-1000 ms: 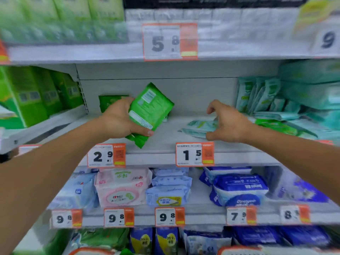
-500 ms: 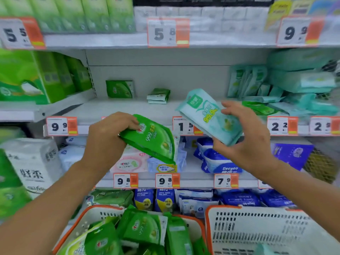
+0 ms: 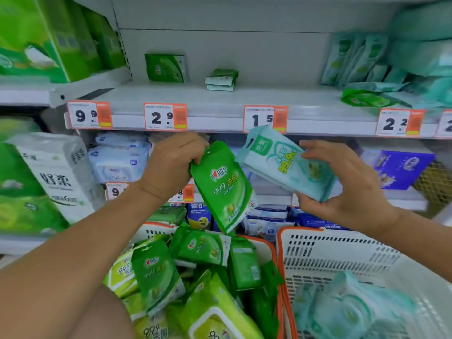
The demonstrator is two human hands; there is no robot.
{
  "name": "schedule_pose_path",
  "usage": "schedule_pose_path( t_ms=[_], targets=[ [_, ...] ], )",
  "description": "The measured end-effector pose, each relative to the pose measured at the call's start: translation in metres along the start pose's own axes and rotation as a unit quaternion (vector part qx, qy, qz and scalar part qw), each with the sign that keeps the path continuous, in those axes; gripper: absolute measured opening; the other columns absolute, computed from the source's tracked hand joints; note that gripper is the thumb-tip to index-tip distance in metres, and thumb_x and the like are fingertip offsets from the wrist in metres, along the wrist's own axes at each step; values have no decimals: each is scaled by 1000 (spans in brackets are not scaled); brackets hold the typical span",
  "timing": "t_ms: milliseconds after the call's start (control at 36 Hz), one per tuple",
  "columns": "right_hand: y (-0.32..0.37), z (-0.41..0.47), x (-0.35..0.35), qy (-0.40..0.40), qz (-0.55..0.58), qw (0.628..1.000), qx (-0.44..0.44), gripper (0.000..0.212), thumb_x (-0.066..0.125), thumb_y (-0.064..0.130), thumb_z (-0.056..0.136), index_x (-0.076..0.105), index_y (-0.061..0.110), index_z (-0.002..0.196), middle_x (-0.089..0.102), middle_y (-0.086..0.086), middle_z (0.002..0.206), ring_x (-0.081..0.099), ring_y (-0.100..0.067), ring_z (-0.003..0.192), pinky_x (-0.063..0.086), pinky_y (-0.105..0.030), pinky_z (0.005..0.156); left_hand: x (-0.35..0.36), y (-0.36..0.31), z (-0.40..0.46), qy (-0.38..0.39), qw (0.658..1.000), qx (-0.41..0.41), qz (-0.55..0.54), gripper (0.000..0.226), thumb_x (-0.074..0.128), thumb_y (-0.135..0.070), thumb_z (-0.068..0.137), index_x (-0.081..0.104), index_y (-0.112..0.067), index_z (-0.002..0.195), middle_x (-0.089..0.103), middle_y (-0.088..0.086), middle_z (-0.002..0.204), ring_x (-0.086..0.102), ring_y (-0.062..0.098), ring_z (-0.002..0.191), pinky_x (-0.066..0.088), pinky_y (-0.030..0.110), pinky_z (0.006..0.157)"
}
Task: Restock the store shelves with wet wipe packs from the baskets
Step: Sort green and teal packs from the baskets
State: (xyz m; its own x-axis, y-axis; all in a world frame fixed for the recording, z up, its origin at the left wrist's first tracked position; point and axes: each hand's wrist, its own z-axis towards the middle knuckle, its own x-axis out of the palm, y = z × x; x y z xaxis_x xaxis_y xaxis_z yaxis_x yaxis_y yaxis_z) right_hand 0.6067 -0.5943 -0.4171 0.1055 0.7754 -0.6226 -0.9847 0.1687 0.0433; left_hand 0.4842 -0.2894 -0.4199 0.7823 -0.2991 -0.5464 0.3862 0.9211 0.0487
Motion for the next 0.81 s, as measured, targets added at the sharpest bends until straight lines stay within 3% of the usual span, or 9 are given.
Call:
schedule_pose_path(
  t_ms=[83, 250, 361, 417, 500, 528, 611, 722, 806],
  targets=[
    [-4, -18, -6, 33, 15, 997, 74, 58, 79, 17, 65, 62, 3, 119, 63, -8, 127, 62, -25, 114, 46, -32, 104, 19, -5, -2, 52, 998, -4, -20, 45, 49, 16, 64, 34, -25, 74, 60, 18, 73, 64, 33, 69, 48, 46, 54],
    [-14, -50, -18, 94, 32, 986, 136, 62, 77, 22, 64, 62, 9, 123, 63, 2, 119, 57, -9, 107, 34, -6, 100, 48, -22, -17, 158, 985, 58, -41, 26, 35, -2, 67, 32, -26, 77, 55, 10, 68, 57, 27, 63, 47, 38, 51],
    [-30, -75, -24, 243, 7, 956, 161, 56, 82, 25, 65, 64, 15, 118, 65, -3, 120, 59, -19, 107, 42, -24, 97, 59, -28, -27, 210, 973, 68, -63, 25, 31, -5, 64, 32, -26, 76, 47, 5, 67, 40, 19, 61, 41, 33, 49],
    [-38, -95, -24, 399, -44, 889, 219, 56, 81, 40, 72, 61, 19, 120, 61, -4, 122, 58, -25, 109, 44, -33, 94, 63, -31, -30, 216, 972, 67, -64, 25, 29, -5, 62, 31, -27, 75, 45, 4, 67, 36, 18, 63, 39, 33, 49],
    [-36, -118, -18, 670, -119, 680, 274, 83, 58, 77, 79, 46, 24, 142, 46, -1, 145, 48, -26, 130, 41, -39, 106, 69, -40, -29, 226, 969, 68, -75, 26, 26, -7, 61, 30, -27, 76, 43, 2, 68, 25, 13, 70, 37, 31, 50],
    [-33, -119, -14, 691, -91, 658, 285, 91, 52, 83, 77, 42, 25, 146, 42, 1, 151, 44, -22, 135, 38, -37, 111, 70, -43, -28, 229, 968, 70, -79, 26, 25, -7, 60, 30, -27, 76, 42, 1, 69, 21, 10, 72, 36, 30, 50],
    [-15, -90, -1, 548, 159, 708, 416, 96, 58, 85, 67, 46, 30, 145, 46, 12, 149, 49, -7, 129, 42, -32, 108, 73, -50, -26, 231, 967, 75, -76, 33, 29, 0, 59, 30, -27, 77, 34, -10, 76, 19, 9, 72, 40, 33, 47],
    [23, -55, 28, 425, 460, 604, 493, 50, 66, 33, 90, 53, 20, 137, 68, -2, 128, 67, -18, 110, 58, -31, 74, 71, -52, -27, 228, 970, 76, -23, 52, 51, 14, 55, 30, -27, 79, 38, -3, 81, 31, 19, 68, 40, 34, 43],
    [36, -52, 60, 396, 508, 580, 499, 38, 62, 20, 96, 60, 7, 131, 70, -13, 123, 67, -30, 114, 56, -46, 92, 58, -47, -24, 274, 959, 70, 32, 32, 40, 1, 64, 30, -27, 75, 48, 5, 76, 45, 26, 64, 35, 33, 42]
  ],
)
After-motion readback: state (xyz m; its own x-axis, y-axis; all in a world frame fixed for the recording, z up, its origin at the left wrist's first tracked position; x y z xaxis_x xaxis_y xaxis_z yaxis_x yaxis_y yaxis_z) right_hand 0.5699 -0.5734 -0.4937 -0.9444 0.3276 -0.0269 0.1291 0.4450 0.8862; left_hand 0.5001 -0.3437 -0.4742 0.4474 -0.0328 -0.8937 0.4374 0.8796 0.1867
